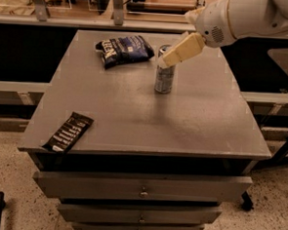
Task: Move redbull can near rxbar chocolate
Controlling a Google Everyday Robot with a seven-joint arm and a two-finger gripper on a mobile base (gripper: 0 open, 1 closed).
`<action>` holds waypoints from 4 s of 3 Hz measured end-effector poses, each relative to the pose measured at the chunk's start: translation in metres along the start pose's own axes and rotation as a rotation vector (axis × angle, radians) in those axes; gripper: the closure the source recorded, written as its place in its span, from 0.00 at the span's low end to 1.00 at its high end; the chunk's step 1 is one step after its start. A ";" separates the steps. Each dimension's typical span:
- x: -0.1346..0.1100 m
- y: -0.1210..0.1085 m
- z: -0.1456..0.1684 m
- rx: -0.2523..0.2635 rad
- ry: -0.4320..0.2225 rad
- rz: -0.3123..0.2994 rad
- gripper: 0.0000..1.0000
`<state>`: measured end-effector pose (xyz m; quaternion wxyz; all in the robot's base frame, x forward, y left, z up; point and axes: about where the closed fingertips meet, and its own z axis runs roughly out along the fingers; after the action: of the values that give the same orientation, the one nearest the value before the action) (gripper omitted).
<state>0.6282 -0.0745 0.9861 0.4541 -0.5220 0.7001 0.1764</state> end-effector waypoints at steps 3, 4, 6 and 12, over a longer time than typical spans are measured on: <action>0.033 0.010 0.040 -0.009 -0.048 0.130 0.12; 0.042 0.010 0.046 0.005 -0.061 0.167 0.35; 0.049 0.013 0.050 0.013 -0.063 0.201 0.83; -0.050 0.077 0.086 -0.196 -0.108 0.231 1.00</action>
Offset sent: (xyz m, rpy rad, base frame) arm 0.0063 0.0098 -0.0599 0.1244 0.0978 -0.0721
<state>0.6002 0.0461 0.9646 0.4145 -0.4697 0.7095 0.3228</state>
